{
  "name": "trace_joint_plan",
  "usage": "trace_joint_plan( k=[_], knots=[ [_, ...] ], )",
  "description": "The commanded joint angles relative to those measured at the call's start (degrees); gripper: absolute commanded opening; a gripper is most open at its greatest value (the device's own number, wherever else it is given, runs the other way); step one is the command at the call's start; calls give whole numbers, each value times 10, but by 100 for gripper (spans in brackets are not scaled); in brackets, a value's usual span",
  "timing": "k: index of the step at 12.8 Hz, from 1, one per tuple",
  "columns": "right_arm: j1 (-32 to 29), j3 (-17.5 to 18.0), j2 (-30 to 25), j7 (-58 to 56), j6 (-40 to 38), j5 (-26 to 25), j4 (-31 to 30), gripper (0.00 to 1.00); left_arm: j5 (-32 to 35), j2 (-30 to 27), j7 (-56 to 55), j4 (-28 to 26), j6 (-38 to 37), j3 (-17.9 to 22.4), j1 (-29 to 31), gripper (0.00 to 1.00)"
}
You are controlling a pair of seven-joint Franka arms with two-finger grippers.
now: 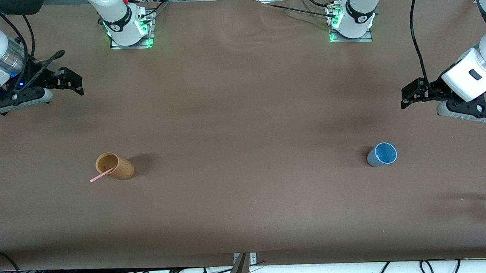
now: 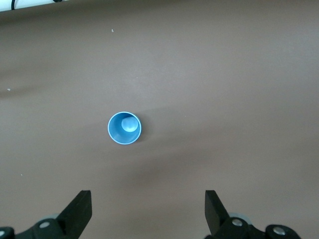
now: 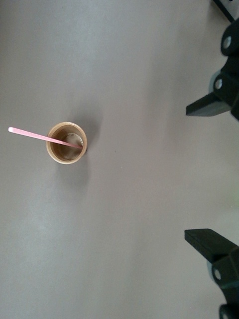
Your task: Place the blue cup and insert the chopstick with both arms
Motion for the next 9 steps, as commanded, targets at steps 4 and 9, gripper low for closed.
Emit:
trace_joint_plan(
  k=[4, 9],
  knots=[
    [2, 1, -20, 8, 12, -7, -22, 100, 13, 61, -1, 5, -5, 1, 1, 100],
    [2, 0, -23, 7, 22, -8, -29, 100, 18, 156, -4, -46, 108, 2, 3, 100]
  ],
)
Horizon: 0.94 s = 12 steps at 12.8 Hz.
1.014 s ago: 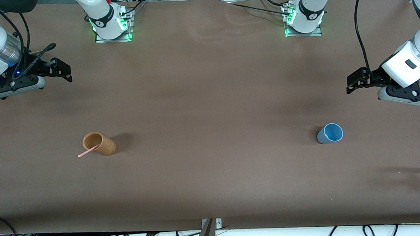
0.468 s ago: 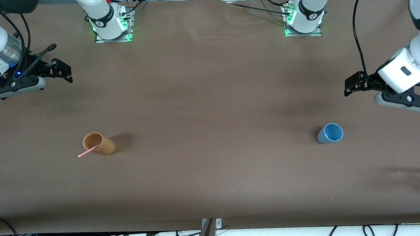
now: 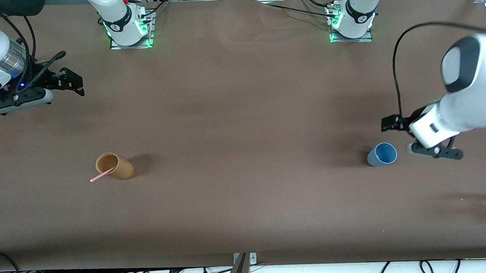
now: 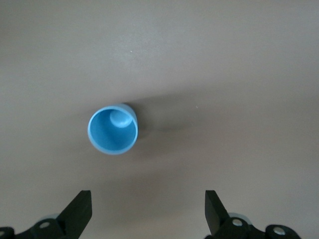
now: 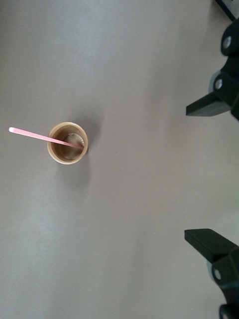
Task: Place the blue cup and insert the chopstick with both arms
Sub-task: 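Lower the left gripper onto the blue cup and grasp it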
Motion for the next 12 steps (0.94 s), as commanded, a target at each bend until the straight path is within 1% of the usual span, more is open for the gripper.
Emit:
trace_joint_plan(
  k=[1, 4, 5, 7, 8, 9, 10, 11, 12],
  knots=[
    [2, 0, -22, 7, 14, -8, -25, 100, 16, 10, -4, -53, 75, -2, 1, 100],
    [2, 0, -22, 8, 14, -8, -25, 100, 21, 14, -4, -124, 179, 0, 2, 100],
    [2, 0, -22, 7, 15, -8, -25, 100, 35, 18, -5, -138, 209, 0, 3, 100],
    [2, 0, -19, 6, 34, -8, -32, 100, 44, 30, -9, -150, 241, 0, 3, 100],
    [1, 0, -9, 4, 60, -8, -34, 100, 45, 33, -10, -156, 253, 0, 4, 100],
    [0, -1, 14, 3, 92, -8, -33, 100, 45, 39, -11, -167, 275, 0, 4, 100],
    [0, -1, 49, -1, 131, -10, -28, 100, 45, 44, -11, -182, 304, 0, 5, 100],
    [0, -2, 79, -3, 177, -16, -27, 100, 45, 47, -11, -191, 330, 0, 9, 96],
    [0, -2, 112, -4, 218, -22, -23, 100, 45, 52, -10, -195, 342, 0, 17, 73]
  ],
)
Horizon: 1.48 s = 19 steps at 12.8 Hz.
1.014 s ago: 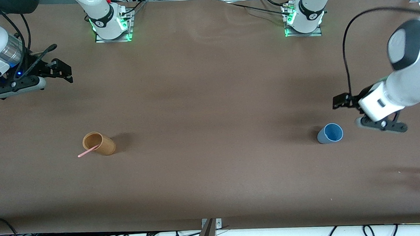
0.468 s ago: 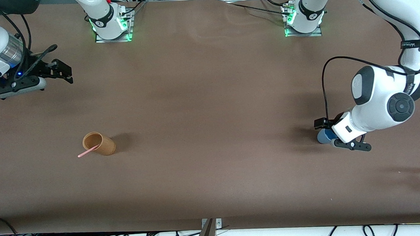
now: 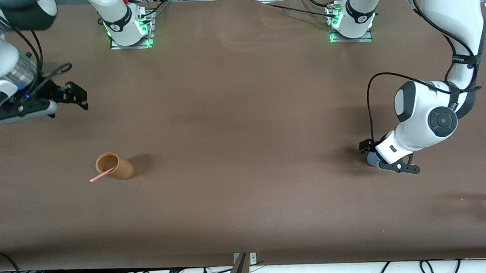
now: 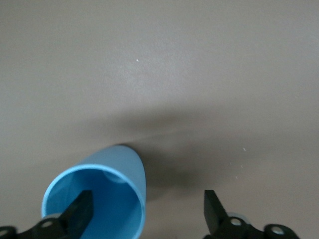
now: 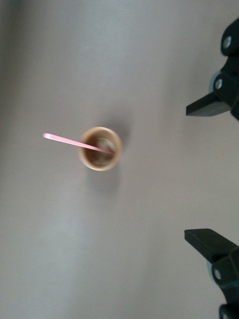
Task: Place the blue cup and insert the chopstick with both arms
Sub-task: 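Lower the left gripper onto the blue cup and grasp it, then carry the blue cup with the left gripper while the right gripper grasps the chopstick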
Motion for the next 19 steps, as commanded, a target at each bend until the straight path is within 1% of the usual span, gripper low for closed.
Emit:
trace_joint_plan(
  k=[1, 3, 4, 7, 8, 9, 10, 11, 12, 14, 15, 18, 19],
  knots=[
    [0, -2, 91, -9, 99, -16, 15, 100, 12, 6, -6, -16, 35, -4, 23, 48],
    [0, -2, 136, -24, 157, -16, 24, 100, 12, 7, -3, -16, 33, -4, 25, 2],
    [0, -2, 155, -34, 173, -15, 30, 100, 12, 7, -2, -16, 29, -4, 27, 0],
    [-7, -5, 197, -66, 203, -10, 55, 98, 8, 5, -5, -12, 19, -4, 28, 0],
    [-9, -5, 203, -68, 204, -10, 57, 94, 6, 2, -7, -7, 7, -5, 26, 0],
    [-11, -5, 211, -69, 213, -9, 56, 86, 6, -1, -12, -1, -3, -7, 21, 0],
    [-14, -5, 217, -69, 224, -10, 57, 76, 6, -3, -29, 3, -18, -14, 17, 0],
    [-15, -5, 224, -69, 236, -11, 57, 67, 6, -9, -57, 11, -36, -32, 15, 0],
    [-16, -5, 229, -69, 244, -11, 56, 61, 7, -11, -93, 18, -57, -53, 14, 0],
    [-16, -5, 239, -69, 248, -10, 57, 56, 16, -19, -192, 56, -122, -103, -1, 0],
    [-16, -5, 242, -69, 253, -10, 60, 54, 17, -19, -244, 75, -144, -118, -26, 0],
    [-16, -5, 248, -69, 255, -11, 66, 40, 19, -11, -388, 110, -153, -120, -148, 0],
    [-16, -5, 250, -69, 255, -12, 68, 37, 35, 4, -433, 130, -153, -119, -186, 0]
  ],
)
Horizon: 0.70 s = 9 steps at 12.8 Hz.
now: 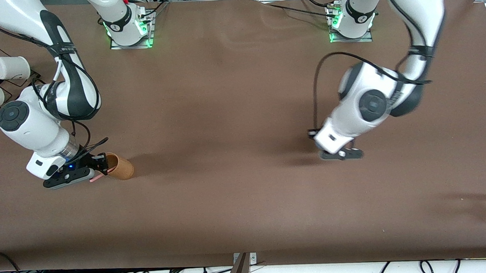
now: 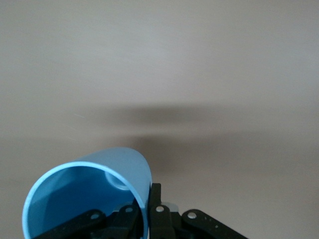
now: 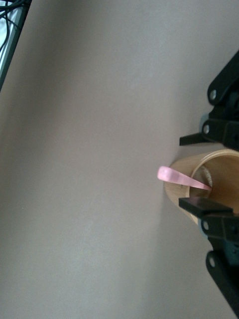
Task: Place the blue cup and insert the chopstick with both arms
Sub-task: 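Carry the blue cup with the left gripper while the right gripper grasps the chopstick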
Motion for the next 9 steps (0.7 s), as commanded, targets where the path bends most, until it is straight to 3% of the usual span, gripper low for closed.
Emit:
trace_joint_plan(
  k=[1, 5, 7, 9],
  knots=[
    [-4, 3, 10, -11, 1, -1, 20, 31, 62, 39, -130, 58, -15, 10, -102, 0],
    [-4, 3, 17, -12, 2, 0, 21, 15, 130, 126, -302, 143, -11, 14, -194, 0],
    [-3, 3, 17, -12, 2, 0, 21, 0, 150, 155, -342, 171, -10, 14, -213, 0],
    [-3, 3, 17, -13, 1, -1, 26, 0, 167, 174, -364, 181, -4, 15, -222, 0]
  ],
)
